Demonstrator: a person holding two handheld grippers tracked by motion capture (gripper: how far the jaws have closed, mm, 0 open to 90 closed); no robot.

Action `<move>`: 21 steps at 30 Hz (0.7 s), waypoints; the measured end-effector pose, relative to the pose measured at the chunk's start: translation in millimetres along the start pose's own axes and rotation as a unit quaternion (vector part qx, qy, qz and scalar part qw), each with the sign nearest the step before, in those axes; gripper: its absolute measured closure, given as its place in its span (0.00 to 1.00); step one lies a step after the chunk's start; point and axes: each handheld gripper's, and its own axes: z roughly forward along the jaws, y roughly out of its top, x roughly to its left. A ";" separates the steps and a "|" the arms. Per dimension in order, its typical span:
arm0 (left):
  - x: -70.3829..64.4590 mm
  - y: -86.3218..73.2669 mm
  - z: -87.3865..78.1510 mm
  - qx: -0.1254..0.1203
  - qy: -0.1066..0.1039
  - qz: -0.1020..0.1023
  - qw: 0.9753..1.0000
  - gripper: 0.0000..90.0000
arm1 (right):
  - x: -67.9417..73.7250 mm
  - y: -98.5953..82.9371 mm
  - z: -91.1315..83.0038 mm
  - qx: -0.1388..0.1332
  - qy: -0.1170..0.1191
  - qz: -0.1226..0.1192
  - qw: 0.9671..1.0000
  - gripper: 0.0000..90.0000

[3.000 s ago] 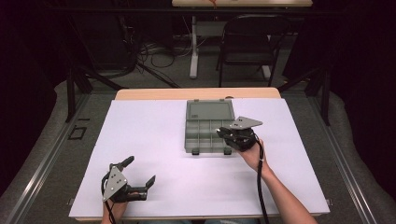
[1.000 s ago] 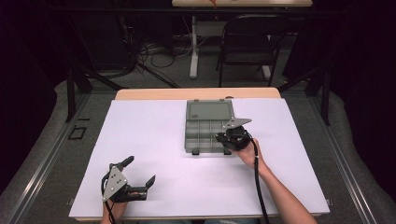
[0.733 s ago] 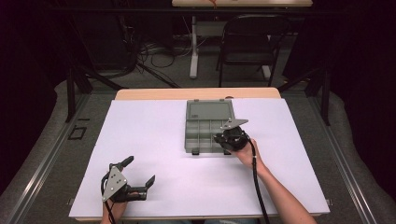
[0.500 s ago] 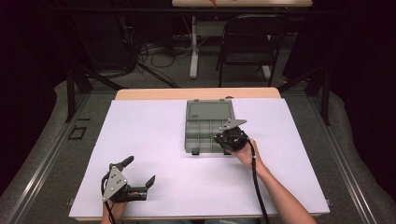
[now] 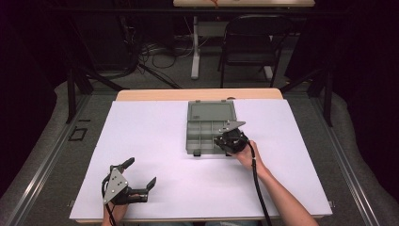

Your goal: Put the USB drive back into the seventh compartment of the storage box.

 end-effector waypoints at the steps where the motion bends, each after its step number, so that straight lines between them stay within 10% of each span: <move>1: 0.3 0.0 -0.4 0.000 0.000 0.001 1.000 0.00 | -0.6 0.2 -0.6 0.000 -0.002 0.003 1.000 0.71; 21: -0.6 0.3 -2.0 0.000 -0.001 0.002 1.000 0.00 | -3.3 4.1 -42.8 -0.036 0.048 0.014 0.998 0.16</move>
